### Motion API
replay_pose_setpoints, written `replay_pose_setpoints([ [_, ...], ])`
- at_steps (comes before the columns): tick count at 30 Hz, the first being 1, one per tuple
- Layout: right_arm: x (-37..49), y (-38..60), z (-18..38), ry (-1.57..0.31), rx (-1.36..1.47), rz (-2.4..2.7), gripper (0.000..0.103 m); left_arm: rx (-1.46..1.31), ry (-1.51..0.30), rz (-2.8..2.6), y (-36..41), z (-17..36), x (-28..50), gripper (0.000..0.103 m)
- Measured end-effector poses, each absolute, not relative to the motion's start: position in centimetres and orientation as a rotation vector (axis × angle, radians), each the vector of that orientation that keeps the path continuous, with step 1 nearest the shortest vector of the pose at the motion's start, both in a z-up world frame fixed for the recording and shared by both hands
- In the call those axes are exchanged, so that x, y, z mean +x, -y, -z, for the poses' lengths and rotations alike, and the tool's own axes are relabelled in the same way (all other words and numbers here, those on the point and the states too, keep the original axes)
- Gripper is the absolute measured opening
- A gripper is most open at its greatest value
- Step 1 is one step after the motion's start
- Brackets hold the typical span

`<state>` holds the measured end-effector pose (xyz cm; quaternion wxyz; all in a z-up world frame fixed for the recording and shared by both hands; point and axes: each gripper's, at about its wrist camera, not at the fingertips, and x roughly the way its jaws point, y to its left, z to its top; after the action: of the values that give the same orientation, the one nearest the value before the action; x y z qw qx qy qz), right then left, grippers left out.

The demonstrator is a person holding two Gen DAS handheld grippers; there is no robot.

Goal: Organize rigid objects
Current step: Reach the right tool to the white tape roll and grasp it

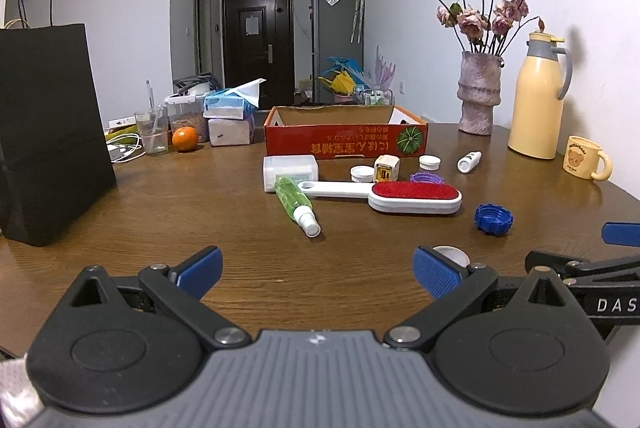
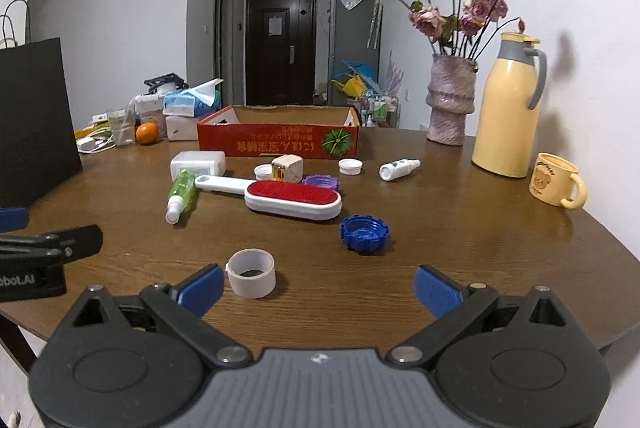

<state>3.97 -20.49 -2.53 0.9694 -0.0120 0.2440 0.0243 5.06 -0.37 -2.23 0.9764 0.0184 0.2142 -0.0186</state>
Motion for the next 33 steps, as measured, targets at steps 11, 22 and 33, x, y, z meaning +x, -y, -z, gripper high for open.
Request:
replay_pose_setpoints([
  [11,7.9,19.4,4.6,-0.544,-0.037,-0.112,0.098,0.025,-0.482,0.008,-0.5,4.0,8.7,0.103],
  [22,11.9,17.8,6.7,-0.600,-0.049,-0.176,0.093,0.008,-0.528,-0.011,-1.6,5.6,11.2,0.103],
  [33,15.1,16.7,8.3,-0.659,-0.052,-0.229,0.071,-0.005,-0.557,-0.009,-2.2,6.2,13.3,0.103],
])
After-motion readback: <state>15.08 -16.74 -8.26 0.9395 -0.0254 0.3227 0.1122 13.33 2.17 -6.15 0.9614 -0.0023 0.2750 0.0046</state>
